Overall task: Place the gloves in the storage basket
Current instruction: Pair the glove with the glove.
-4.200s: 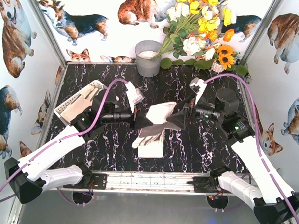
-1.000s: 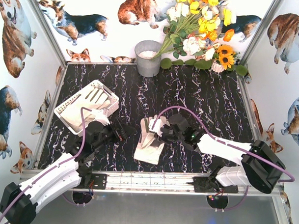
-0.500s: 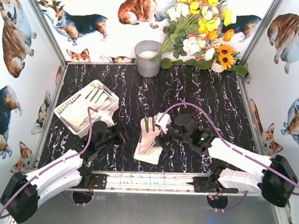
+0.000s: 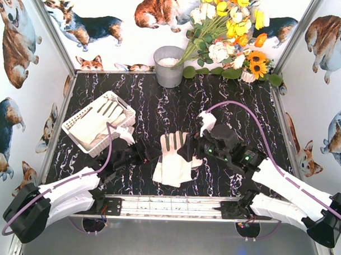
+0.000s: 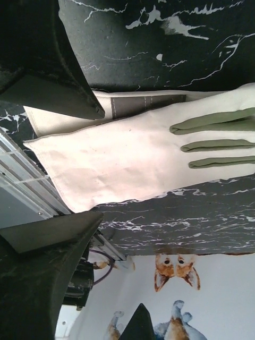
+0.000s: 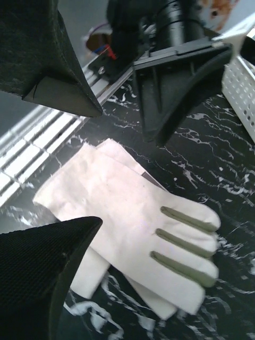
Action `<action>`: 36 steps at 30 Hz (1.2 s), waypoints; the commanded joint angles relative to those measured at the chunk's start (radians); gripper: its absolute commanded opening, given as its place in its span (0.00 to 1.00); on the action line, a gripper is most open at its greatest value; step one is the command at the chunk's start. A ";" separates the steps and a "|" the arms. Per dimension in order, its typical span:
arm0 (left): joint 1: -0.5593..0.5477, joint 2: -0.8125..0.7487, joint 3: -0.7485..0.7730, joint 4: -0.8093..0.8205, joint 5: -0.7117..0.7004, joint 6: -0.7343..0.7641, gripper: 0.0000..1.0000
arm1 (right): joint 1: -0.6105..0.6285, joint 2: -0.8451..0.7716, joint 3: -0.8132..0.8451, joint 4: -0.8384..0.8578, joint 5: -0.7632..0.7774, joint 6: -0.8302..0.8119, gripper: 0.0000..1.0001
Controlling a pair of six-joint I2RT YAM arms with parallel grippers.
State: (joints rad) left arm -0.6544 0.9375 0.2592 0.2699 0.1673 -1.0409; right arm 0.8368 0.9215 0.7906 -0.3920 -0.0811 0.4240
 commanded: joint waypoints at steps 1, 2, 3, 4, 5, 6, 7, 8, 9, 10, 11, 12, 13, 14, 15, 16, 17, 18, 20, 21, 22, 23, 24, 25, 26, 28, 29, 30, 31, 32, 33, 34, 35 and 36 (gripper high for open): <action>-0.033 0.031 -0.028 0.102 -0.006 -0.039 0.61 | 0.002 -0.029 -0.011 -0.049 0.127 0.352 0.76; -0.040 0.043 -0.024 0.109 -0.006 -0.041 0.59 | 0.002 -0.029 -0.026 -0.045 0.140 0.375 0.74; -0.048 0.058 -0.020 0.113 -0.008 -0.041 0.58 | -0.001 -0.025 -0.043 -0.043 0.149 0.393 0.73; -0.055 0.073 -0.016 0.116 -0.011 -0.038 0.58 | -0.009 -0.018 -0.055 -0.041 0.148 0.407 0.72; -0.062 0.089 -0.011 0.118 -0.016 -0.036 0.57 | -0.022 -0.006 -0.068 -0.037 0.136 0.417 0.70; -0.065 0.104 -0.008 0.120 -0.018 -0.033 0.56 | -0.040 0.007 -0.081 -0.026 0.113 0.419 0.69; -0.068 0.118 -0.004 0.124 -0.020 -0.029 0.55 | -0.059 0.019 -0.091 -0.019 0.093 0.420 0.68; -0.069 0.132 -0.003 0.132 -0.020 -0.028 0.55 | -0.078 0.029 -0.100 -0.015 0.080 0.420 0.66; -0.069 0.145 -0.004 0.144 -0.020 -0.027 0.53 | -0.098 0.038 -0.110 -0.011 0.072 0.418 0.65; -0.069 0.159 -0.004 0.156 -0.020 -0.028 0.52 | -0.115 0.043 -0.122 -0.006 0.067 0.415 0.63; -0.070 0.174 -0.004 0.173 -0.021 -0.030 0.51 | -0.132 0.047 -0.135 0.003 0.064 0.409 0.58; -0.071 0.189 -0.004 0.184 -0.020 -0.031 0.50 | -0.145 0.051 -0.148 0.018 0.061 0.403 0.55; -0.071 0.207 -0.004 0.205 -0.017 -0.034 0.48 | -0.163 0.056 -0.162 0.035 0.052 0.400 0.52; -0.072 0.226 -0.003 0.224 -0.012 -0.036 0.46 | -0.176 0.063 -0.173 0.054 0.034 0.399 0.49; -0.073 0.245 -0.001 0.240 -0.006 -0.037 0.43 | -0.187 0.072 -0.183 0.075 0.017 0.398 0.47; -0.074 0.270 0.003 0.254 -0.002 -0.039 0.42 | -0.200 0.087 -0.188 0.091 0.004 0.397 0.46; -0.074 0.287 0.006 0.268 0.002 -0.039 0.41 | -0.209 0.105 -0.191 0.106 -0.017 0.395 0.45; -0.075 0.302 0.010 0.279 0.005 -0.040 0.41 | -0.216 0.122 -0.189 0.119 -0.031 0.393 0.44; -0.076 0.330 0.017 0.294 0.006 -0.037 0.41 | -0.221 0.155 -0.183 0.138 -0.049 0.395 0.43; -0.075 0.344 0.021 0.296 0.005 -0.034 0.41 | -0.222 0.170 -0.179 0.143 -0.054 0.396 0.42; -0.075 0.356 0.023 0.296 0.003 -0.029 0.41 | -0.222 0.185 -0.177 0.150 -0.057 0.397 0.41; -0.075 0.370 0.027 0.298 0.003 -0.025 0.41 | -0.222 0.190 -0.176 0.154 -0.057 0.396 0.41; -0.075 0.385 0.027 0.307 0.005 -0.023 0.40 | -0.223 0.224 -0.179 0.160 -0.058 0.395 0.40; -0.075 0.396 0.027 0.322 0.009 -0.025 0.39 | -0.222 0.240 -0.182 0.169 -0.061 0.397 0.39; -0.076 0.409 0.026 0.338 0.012 -0.028 0.37 | -0.224 0.252 -0.185 0.179 -0.072 0.398 0.38; -0.076 0.429 0.026 0.362 0.017 -0.032 0.36 | -0.224 0.271 -0.188 0.193 -0.092 0.397 0.37; -0.076 0.438 0.027 0.366 0.018 -0.032 0.35 | -0.225 0.281 -0.187 0.192 -0.100 0.397 0.37; -0.076 0.446 0.029 0.368 0.018 -0.032 0.35 | -0.225 0.293 -0.186 0.191 -0.103 0.397 0.38; -0.077 0.454 0.032 0.371 0.019 -0.029 0.34 | -0.225 0.301 -0.188 0.192 -0.102 0.398 0.38; -0.076 0.461 0.031 0.375 0.021 -0.029 0.33 | -0.225 0.310 -0.191 0.192 -0.097 0.397 0.38; -0.076 0.467 0.033 0.377 0.020 -0.028 0.31 | -0.225 0.318 -0.197 0.196 -0.090 0.399 0.38; -0.076 0.475 0.035 0.380 0.020 -0.028 0.31 | -0.225 0.327 -0.204 0.203 -0.087 0.402 0.38; -0.076 0.479 0.035 0.382 0.021 -0.026 0.30 | -0.225 0.335 -0.210 0.211 -0.086 0.406 0.38; -0.076 0.484 0.036 0.386 0.021 -0.025 0.30 | -0.225 0.342 -0.214 0.218 -0.089 0.410 0.37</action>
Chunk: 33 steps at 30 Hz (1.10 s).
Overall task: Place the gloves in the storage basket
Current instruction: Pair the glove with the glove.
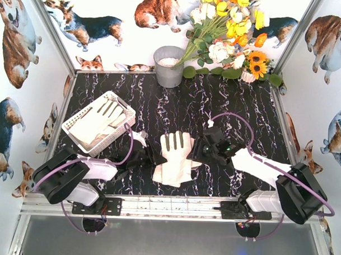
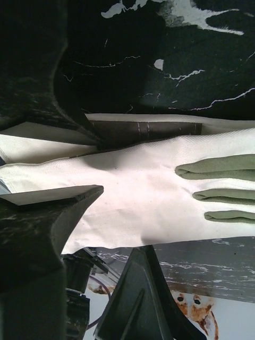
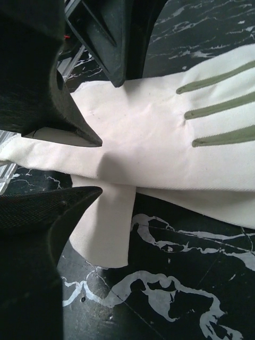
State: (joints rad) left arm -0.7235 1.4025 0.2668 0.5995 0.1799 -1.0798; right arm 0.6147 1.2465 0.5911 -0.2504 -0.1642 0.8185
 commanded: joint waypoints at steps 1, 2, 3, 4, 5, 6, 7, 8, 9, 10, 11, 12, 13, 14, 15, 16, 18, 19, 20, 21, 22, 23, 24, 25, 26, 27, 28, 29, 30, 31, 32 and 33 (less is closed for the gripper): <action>-0.007 0.024 0.029 0.060 0.010 0.013 0.30 | -0.003 0.025 -0.018 0.084 -0.009 0.019 0.37; -0.007 0.027 0.031 0.062 0.010 0.013 0.30 | -0.003 0.032 -0.020 0.093 -0.012 0.022 0.37; -0.007 0.032 0.031 0.064 0.010 0.013 0.30 | -0.002 0.040 -0.020 0.098 -0.013 0.026 0.36; -0.007 0.034 0.031 0.067 0.010 0.012 0.29 | -0.003 0.047 -0.020 0.104 -0.014 0.027 0.36; -0.007 0.037 0.031 0.071 0.011 0.012 0.28 | -0.003 0.053 -0.020 0.112 -0.017 0.030 0.36; -0.007 0.042 0.031 0.076 0.012 0.013 0.27 | -0.003 0.057 -0.020 0.120 -0.024 0.034 0.35; -0.007 0.046 0.030 0.081 0.013 0.013 0.25 | -0.003 0.062 -0.022 0.131 -0.033 0.038 0.34; -0.007 0.049 0.031 0.086 0.013 0.012 0.22 | -0.003 0.067 -0.022 0.139 -0.043 0.041 0.32; -0.007 0.051 0.029 0.092 0.016 0.012 0.19 | -0.003 0.070 -0.021 0.145 -0.053 0.044 0.31; -0.007 0.052 0.028 0.099 0.013 0.011 0.16 | -0.003 0.072 -0.020 0.153 -0.065 0.045 0.28; -0.007 0.051 0.027 0.101 0.011 0.012 0.11 | -0.003 0.073 -0.019 0.158 -0.079 0.045 0.23; -0.008 0.048 0.029 0.101 0.006 0.013 0.06 | -0.003 0.072 -0.019 0.159 -0.088 0.047 0.17; -0.007 0.043 0.030 0.101 0.000 0.014 0.01 | -0.003 0.067 -0.020 0.161 -0.096 0.054 0.08; -0.007 0.036 0.030 0.100 -0.006 0.017 0.00 | -0.003 0.060 -0.021 0.165 -0.104 0.061 0.01; -0.007 0.027 0.030 0.096 -0.014 0.020 0.00 | -0.003 0.052 -0.022 0.169 -0.109 0.068 0.00; -0.007 0.015 0.033 0.086 -0.023 0.023 0.00 | -0.003 0.039 -0.022 0.169 -0.111 0.076 0.00; -0.008 -0.017 0.048 0.038 -0.053 0.046 0.00 | -0.002 0.007 -0.021 0.164 -0.111 0.084 0.00; -0.007 -0.035 0.057 0.004 -0.066 0.058 0.00 | -0.003 -0.009 -0.019 0.158 -0.109 0.083 0.00; -0.007 -0.053 0.071 -0.045 -0.077 0.074 0.00 | -0.003 -0.023 -0.017 0.148 -0.109 0.078 0.00; -0.008 -0.069 0.083 -0.082 -0.085 0.089 0.00 | -0.003 -0.038 -0.015 0.137 -0.107 0.074 0.00; -0.007 -0.083 0.097 -0.124 -0.095 0.103 0.00 | -0.003 -0.050 -0.014 0.128 -0.105 0.073 0.00; -0.007 -0.100 0.110 -0.160 -0.105 0.118 0.00 | -0.003 -0.063 -0.016 0.119 -0.103 0.074 0.00; -0.007 -0.115 0.121 -0.196 -0.112 0.132 0.00 | -0.002 -0.075 -0.017 0.112 -0.099 0.076 0.00; -0.008 -0.127 0.132 -0.231 -0.120 0.148 0.00 | -0.001 -0.085 -0.019 0.108 -0.095 0.076 0.00; -0.007 -0.139 0.141 -0.261 -0.128 0.161 0.00 | 0.002 -0.096 -0.024 0.106 -0.091 0.076 0.00; -0.007 -0.148 0.149 -0.288 -0.136 0.174 0.00 | 0.005 -0.103 -0.027 0.105 -0.085 0.077 0.00; -0.006 -0.155 0.155 -0.308 -0.141 0.186 0.00 | 0.007 -0.108 -0.030 0.107 -0.078 0.078 0.00; -0.006 -0.157 0.161 -0.328 -0.145 0.196 0.00 | 0.010 -0.108 -0.033 0.110 -0.074 0.078 0.00; -0.005 -0.158 0.167 -0.345 -0.148 0.205 0.00 | 0.013 -0.102 -0.036 0.116 -0.074 0.081 0.00; -0.005 -0.156 0.173 -0.359 -0.149 0.212 0.00 | 0.017 -0.094 -0.036 0.119 -0.077 0.084 0.00; -0.005 -0.153 0.177 -0.370 -0.150 0.217 0.00 | 0.023 -0.083 -0.037 0.126 -0.079 0.086 0.00; -0.006 -0.150 0.181 -0.378 -0.150 0.222 0.00 | 0.031 -0.073 -0.036 0.128 -0.076 0.088 0.00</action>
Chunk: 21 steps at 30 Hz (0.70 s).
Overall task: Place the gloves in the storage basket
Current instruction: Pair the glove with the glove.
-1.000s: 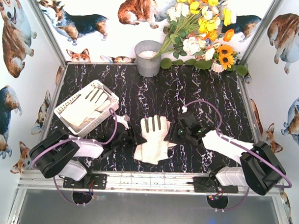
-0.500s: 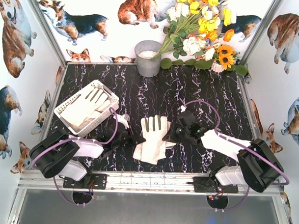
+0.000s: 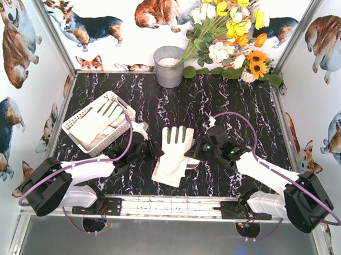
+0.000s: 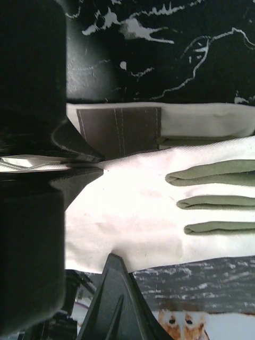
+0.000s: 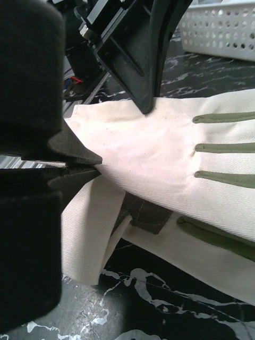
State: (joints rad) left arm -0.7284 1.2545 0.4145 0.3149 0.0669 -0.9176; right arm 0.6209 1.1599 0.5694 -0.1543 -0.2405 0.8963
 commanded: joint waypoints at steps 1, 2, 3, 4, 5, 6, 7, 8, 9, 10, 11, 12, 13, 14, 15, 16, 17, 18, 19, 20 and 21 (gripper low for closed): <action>-0.001 0.002 0.036 -0.099 -0.038 0.063 0.00 | 0.036 0.023 -0.014 0.036 0.005 0.012 0.00; 0.000 0.007 0.038 -0.100 -0.040 0.065 0.00 | 0.047 0.031 -0.014 0.040 0.012 0.014 0.00; 0.000 0.012 0.039 -0.099 -0.040 0.068 0.00 | 0.062 0.038 -0.015 0.044 0.021 0.017 0.00; 0.000 0.018 0.040 -0.097 -0.041 0.071 0.00 | 0.072 0.043 -0.015 0.046 0.029 0.020 0.00; 0.000 0.023 0.044 -0.097 -0.042 0.075 0.00 | 0.081 0.049 -0.016 0.047 0.036 0.022 0.00; -0.001 0.032 0.049 -0.098 -0.042 0.080 0.00 | 0.088 0.053 -0.017 0.048 0.044 0.023 0.00; 0.000 0.040 0.056 -0.099 -0.042 0.088 0.00 | 0.092 0.059 -0.017 0.048 0.049 0.021 0.00; 0.000 0.051 0.064 -0.100 -0.041 0.094 0.00 | 0.095 0.064 -0.018 0.046 0.055 0.019 0.00; -0.001 0.060 0.071 -0.102 -0.039 0.101 0.00 | 0.095 0.069 -0.021 0.044 0.061 0.017 0.00; -0.001 0.072 0.078 -0.106 -0.040 0.109 0.00 | 0.096 0.072 -0.025 0.045 0.067 0.015 0.00; -0.001 0.084 0.085 -0.111 -0.041 0.116 0.00 | 0.097 0.075 -0.029 0.045 0.073 0.013 0.00; -0.001 0.093 0.092 -0.120 -0.040 0.123 0.00 | 0.097 0.078 -0.033 0.047 0.078 0.009 0.00; -0.001 0.102 0.098 -0.126 -0.042 0.128 0.00 | 0.097 0.086 -0.036 0.048 0.083 0.004 0.00; -0.001 0.109 0.101 -0.131 -0.045 0.131 0.00 | 0.097 0.092 -0.038 0.048 0.087 0.000 0.00; 0.000 0.114 0.103 -0.133 -0.050 0.132 0.00 | 0.097 0.099 -0.039 0.048 0.089 -0.005 0.00; 0.000 0.117 0.102 -0.133 -0.055 0.132 0.00 | 0.097 0.108 -0.040 0.049 0.090 -0.010 0.00; 0.000 0.119 0.101 -0.132 -0.059 0.132 0.00 | 0.097 0.116 -0.040 0.053 0.090 -0.013 0.00; 0.000 0.121 0.098 -0.134 -0.063 0.132 0.00 | 0.097 0.125 -0.041 0.058 0.090 -0.015 0.00; -0.001 0.124 0.098 -0.137 -0.066 0.133 0.00 | 0.097 0.136 -0.042 0.065 0.088 -0.016 0.00; -0.001 0.125 0.098 -0.140 -0.069 0.134 0.00 | 0.097 0.145 -0.043 0.072 0.087 -0.016 0.00; -0.001 0.127 0.097 -0.143 -0.073 0.136 0.00 | 0.097 0.155 -0.044 0.080 0.085 -0.016 0.00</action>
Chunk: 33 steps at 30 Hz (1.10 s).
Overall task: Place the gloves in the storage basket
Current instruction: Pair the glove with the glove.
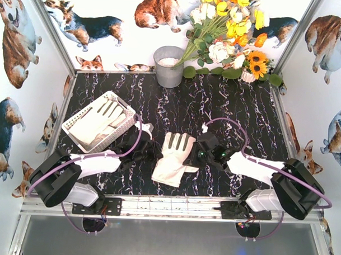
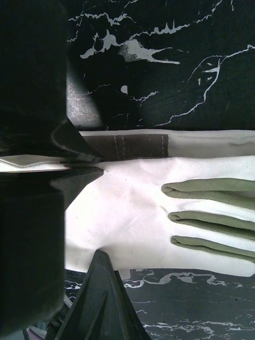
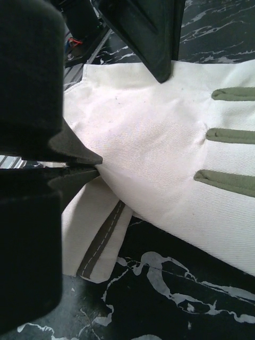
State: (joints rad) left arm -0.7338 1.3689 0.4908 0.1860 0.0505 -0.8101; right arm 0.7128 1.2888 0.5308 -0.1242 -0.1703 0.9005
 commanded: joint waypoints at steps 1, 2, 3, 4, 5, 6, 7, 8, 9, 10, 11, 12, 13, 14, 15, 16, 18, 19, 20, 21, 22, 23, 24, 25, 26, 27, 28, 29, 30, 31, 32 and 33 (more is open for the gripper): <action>0.005 0.015 0.020 -0.016 -0.061 0.031 0.00 | 0.005 0.036 -0.006 0.056 0.013 -0.020 0.00; 0.005 0.018 0.018 -0.017 -0.066 0.033 0.00 | 0.006 0.044 -0.007 0.063 0.011 -0.020 0.00; 0.004 0.021 0.016 -0.017 -0.069 0.036 0.00 | 0.007 0.054 -0.008 0.069 0.009 -0.020 0.00; 0.005 0.026 0.014 -0.016 -0.070 0.039 0.00 | 0.007 0.061 -0.009 0.074 0.007 -0.020 0.00; 0.005 0.033 0.015 -0.017 -0.069 0.041 0.00 | 0.007 0.066 -0.010 0.077 0.006 -0.021 0.00; 0.005 0.038 0.015 -0.017 -0.070 0.042 0.00 | 0.007 0.070 -0.012 0.079 0.005 -0.021 0.00; 0.005 0.042 0.016 -0.019 -0.070 0.044 0.00 | 0.007 0.071 -0.013 0.080 0.005 -0.022 0.00; 0.005 0.047 0.017 -0.020 -0.070 0.047 0.00 | 0.007 0.067 -0.014 0.078 0.004 -0.023 0.02; 0.005 0.048 0.017 -0.022 -0.073 0.049 0.00 | 0.007 0.063 -0.012 0.073 0.001 -0.024 0.06; 0.005 0.050 0.017 -0.026 -0.075 0.050 0.00 | 0.007 0.053 -0.010 0.067 -0.001 -0.027 0.12; 0.004 0.047 0.018 -0.029 -0.078 0.052 0.00 | 0.007 0.039 -0.004 0.058 -0.003 -0.029 0.17; 0.004 0.045 0.019 -0.031 -0.078 0.056 0.01 | 0.007 0.024 0.001 0.046 -0.006 -0.032 0.21; 0.005 0.040 0.021 -0.032 -0.077 0.059 0.05 | 0.007 0.005 0.008 0.030 -0.006 -0.037 0.25; 0.005 0.035 0.025 -0.038 -0.067 0.062 0.10 | 0.007 -0.022 0.016 0.010 -0.008 -0.043 0.29; 0.005 0.027 0.035 -0.049 -0.058 0.069 0.14 | 0.007 -0.042 0.023 -0.009 -0.010 -0.050 0.32; 0.005 0.020 0.046 -0.063 -0.051 0.078 0.17 | 0.007 -0.063 0.032 -0.032 -0.012 -0.056 0.35; 0.004 -0.004 0.065 -0.091 -0.042 0.085 0.24 | 0.007 -0.104 0.051 -0.082 -0.016 -0.069 0.40; 0.003 -0.020 0.071 -0.104 -0.042 0.087 0.27 | 0.007 -0.124 0.056 -0.105 -0.020 -0.070 0.42; 0.003 -0.040 0.074 -0.116 -0.045 0.090 0.31 | 0.007 -0.142 0.057 -0.121 -0.027 -0.070 0.45; 0.004 -0.061 0.077 -0.130 -0.049 0.090 0.34 | 0.007 -0.160 0.054 -0.131 -0.040 -0.064 0.46; 0.004 -0.082 0.077 -0.139 -0.052 0.092 0.38 | 0.007 -0.178 0.046 -0.134 -0.054 -0.053 0.48; 0.004 -0.105 0.076 -0.151 -0.056 0.092 0.41 | 0.007 -0.201 0.031 -0.115 -0.080 -0.036 0.50; 0.004 -0.125 0.073 -0.161 -0.057 0.093 0.44 | 0.007 -0.212 0.011 -0.091 -0.107 -0.013 0.52; 0.004 -0.144 0.069 -0.167 -0.060 0.094 0.47 | 0.009 -0.220 -0.011 -0.064 -0.131 0.026 0.54; 0.004 -0.160 0.064 -0.174 -0.063 0.093 0.49 | 0.014 -0.225 -0.031 -0.039 -0.148 0.054 0.56; 0.004 -0.175 0.056 -0.178 -0.063 0.093 0.52 | 0.020 -0.229 -0.051 -0.017 -0.157 0.076 0.59; 0.004 -0.183 0.048 -0.179 -0.061 0.093 0.53 | 0.026 -0.230 -0.067 0.001 -0.157 0.098 0.63; 0.004 -0.186 0.040 -0.179 -0.058 0.091 0.55 | 0.032 -0.230 -0.084 0.021 -0.158 0.119 0.67; 0.004 -0.186 0.028 -0.177 -0.053 0.088 0.56 | 0.036 -0.226 -0.100 0.048 -0.162 0.139 0.68; 0.004 -0.183 0.021 -0.171 -0.045 0.085 0.56 | 0.039 -0.221 -0.114 0.076 -0.167 0.163 0.69; 0.004 -0.177 0.013 -0.162 -0.035 0.080 0.56 | 0.042 -0.214 -0.132 0.111 -0.172 0.186 0.69; 0.005 -0.169 0.007 -0.152 -0.024 0.074 0.55 | 0.045 -0.203 -0.150 0.147 -0.174 0.210 0.69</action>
State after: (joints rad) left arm -0.7334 1.1870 0.5304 0.0338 0.0048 -0.7319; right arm 0.7433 1.0706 0.4248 -0.1387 -0.3080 0.9962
